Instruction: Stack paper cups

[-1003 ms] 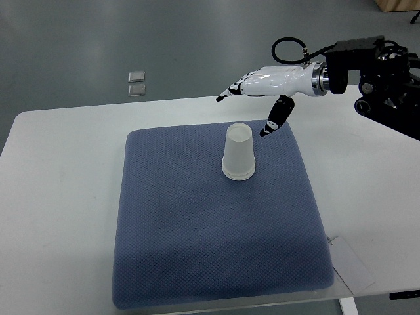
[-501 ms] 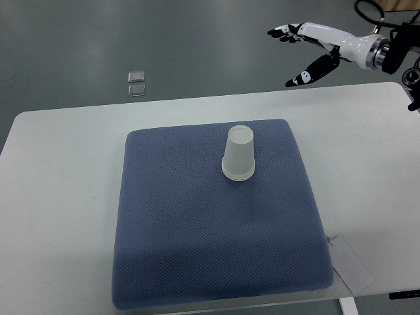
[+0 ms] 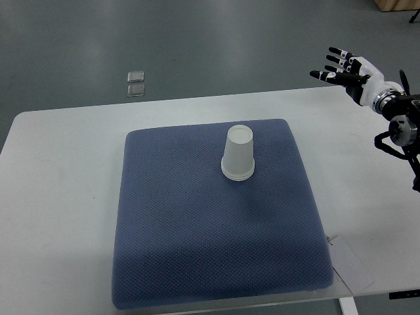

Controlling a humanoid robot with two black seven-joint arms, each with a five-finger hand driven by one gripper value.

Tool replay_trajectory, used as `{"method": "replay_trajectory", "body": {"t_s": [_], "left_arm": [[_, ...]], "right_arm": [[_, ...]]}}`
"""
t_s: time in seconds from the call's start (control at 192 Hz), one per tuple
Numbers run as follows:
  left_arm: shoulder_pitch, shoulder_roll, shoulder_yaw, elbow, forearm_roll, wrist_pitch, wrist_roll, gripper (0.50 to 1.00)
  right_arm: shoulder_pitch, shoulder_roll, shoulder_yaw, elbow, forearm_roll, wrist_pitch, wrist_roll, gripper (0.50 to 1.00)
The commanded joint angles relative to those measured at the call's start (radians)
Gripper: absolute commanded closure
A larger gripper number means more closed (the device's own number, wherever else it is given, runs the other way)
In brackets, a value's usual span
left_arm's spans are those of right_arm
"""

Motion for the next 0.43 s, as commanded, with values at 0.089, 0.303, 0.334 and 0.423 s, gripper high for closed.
{"method": "replay_trajectory", "body": {"t_s": [0.089, 0.303, 0.334, 0.423], "left_arm": [[0.0, 0.0, 0.0, 0.0, 0.0, 0.0, 0.0, 0.5], [0.0, 0.0, 0.0, 0.001, 0.0, 0.0, 0.0, 0.5], [0.0, 0.0, 0.0, 0.0, 0.0, 0.0, 0.0, 0.5], [0.0, 0.0, 0.0, 0.0, 0.0, 0.0, 0.0, 0.5]], "right_arm": [[-0.048, 0.06, 0.074, 0.002, 0.003, -0.002, 0.003, 0.581], [-0.097, 0.132, 0.124, 0.009, 0.003, 0.0, 0.019, 0.581], [-0.099, 0.136, 0.126, 0.009, 0.003, 0.001, 0.019, 0.581], [-0.102, 0.139, 0.127, 0.011, 0.003, 0.001, 0.019, 0.581]]}}
